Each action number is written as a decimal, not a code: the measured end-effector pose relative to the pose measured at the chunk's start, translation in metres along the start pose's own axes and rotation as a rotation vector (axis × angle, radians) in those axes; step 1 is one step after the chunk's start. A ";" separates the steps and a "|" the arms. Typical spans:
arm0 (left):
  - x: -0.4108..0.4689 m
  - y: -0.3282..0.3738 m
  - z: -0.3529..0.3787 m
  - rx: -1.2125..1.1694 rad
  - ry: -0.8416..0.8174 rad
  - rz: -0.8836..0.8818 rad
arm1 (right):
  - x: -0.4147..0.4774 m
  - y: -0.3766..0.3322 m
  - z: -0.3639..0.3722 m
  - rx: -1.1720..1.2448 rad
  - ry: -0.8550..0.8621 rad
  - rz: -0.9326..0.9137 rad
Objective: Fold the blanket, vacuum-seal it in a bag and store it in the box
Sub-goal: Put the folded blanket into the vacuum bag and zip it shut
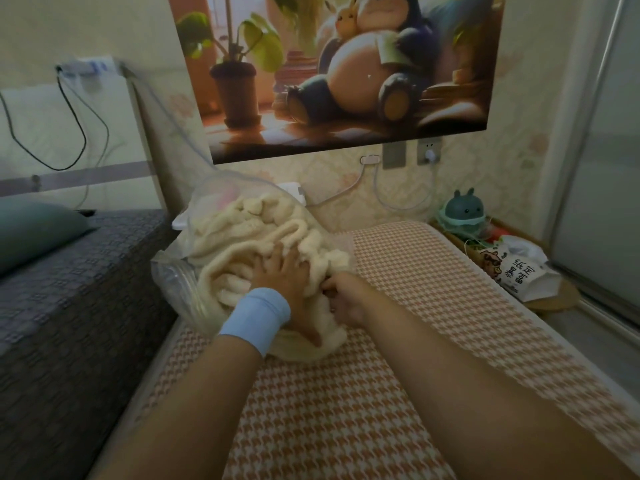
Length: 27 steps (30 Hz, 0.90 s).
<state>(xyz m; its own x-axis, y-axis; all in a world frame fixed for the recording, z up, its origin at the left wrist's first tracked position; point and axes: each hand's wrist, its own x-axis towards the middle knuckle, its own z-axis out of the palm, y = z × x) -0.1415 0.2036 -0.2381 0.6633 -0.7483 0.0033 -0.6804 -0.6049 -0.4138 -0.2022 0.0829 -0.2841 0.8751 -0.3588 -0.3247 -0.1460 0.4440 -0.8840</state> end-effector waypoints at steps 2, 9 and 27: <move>0.004 -0.002 0.013 0.003 0.138 -0.072 | -0.004 -0.002 0.007 0.164 -0.153 -0.031; 0.020 -0.044 0.024 -0.290 0.364 -0.161 | 0.006 -0.031 -0.006 -0.434 0.469 -0.150; 0.036 -0.023 0.018 -0.068 0.338 0.149 | 0.013 -0.050 -0.043 -1.065 0.427 -0.815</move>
<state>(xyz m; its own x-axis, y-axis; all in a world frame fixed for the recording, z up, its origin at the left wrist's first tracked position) -0.0962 0.1957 -0.2451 0.4227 -0.8704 0.2523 -0.7885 -0.4905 -0.3711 -0.2034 0.0210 -0.2579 0.7047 -0.5138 0.4893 -0.1156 -0.7635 -0.6354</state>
